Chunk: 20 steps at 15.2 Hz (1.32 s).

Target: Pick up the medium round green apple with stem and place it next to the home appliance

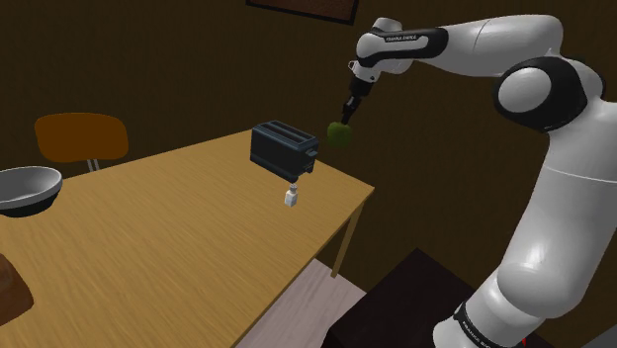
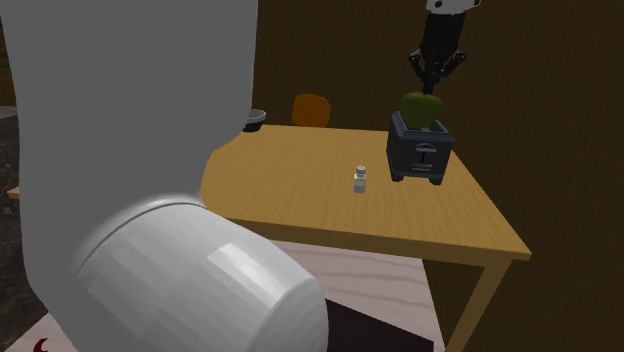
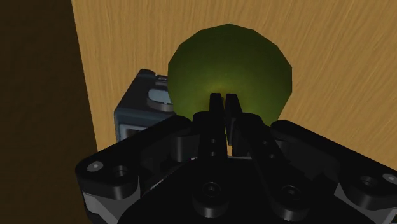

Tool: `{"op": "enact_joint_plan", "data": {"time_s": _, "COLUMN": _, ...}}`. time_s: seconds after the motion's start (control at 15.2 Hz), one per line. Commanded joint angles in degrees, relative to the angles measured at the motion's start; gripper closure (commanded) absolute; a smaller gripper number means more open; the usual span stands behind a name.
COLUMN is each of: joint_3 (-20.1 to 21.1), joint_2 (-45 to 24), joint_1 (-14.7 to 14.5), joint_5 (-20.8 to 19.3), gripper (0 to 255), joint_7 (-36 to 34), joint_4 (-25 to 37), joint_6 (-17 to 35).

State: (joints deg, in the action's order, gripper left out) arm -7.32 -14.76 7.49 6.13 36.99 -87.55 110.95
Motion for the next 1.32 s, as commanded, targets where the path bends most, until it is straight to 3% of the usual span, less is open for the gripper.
{"op": "enact_joint_plan", "data": {"time_s": 0.0, "joint_3": -0.64, "joint_2": -3.22, "joint_1": 1.67, "joint_5": 0.92, "gripper": 255, "joint_7": 2.31, "joint_4": 4.52, "joint_6": -1.49}}
{"op": "enact_joint_plan", "data": {"time_s": 0.26, "joint_3": -1.46, "joint_2": -10.59, "joint_1": 5.29, "joint_5": 2.71, "gripper": 255, "joint_7": 6.09, "joint_4": 15.49, "joint_6": -5.51}}
{"op": "enact_joint_plan", "data": {"time_s": 1.25, "joint_3": -1.18, "joint_2": -10.87, "joint_1": 4.86, "joint_5": 3.22, "gripper": 255, "joint_7": 7.28, "joint_4": 4.36, "joint_6": 5.83}}
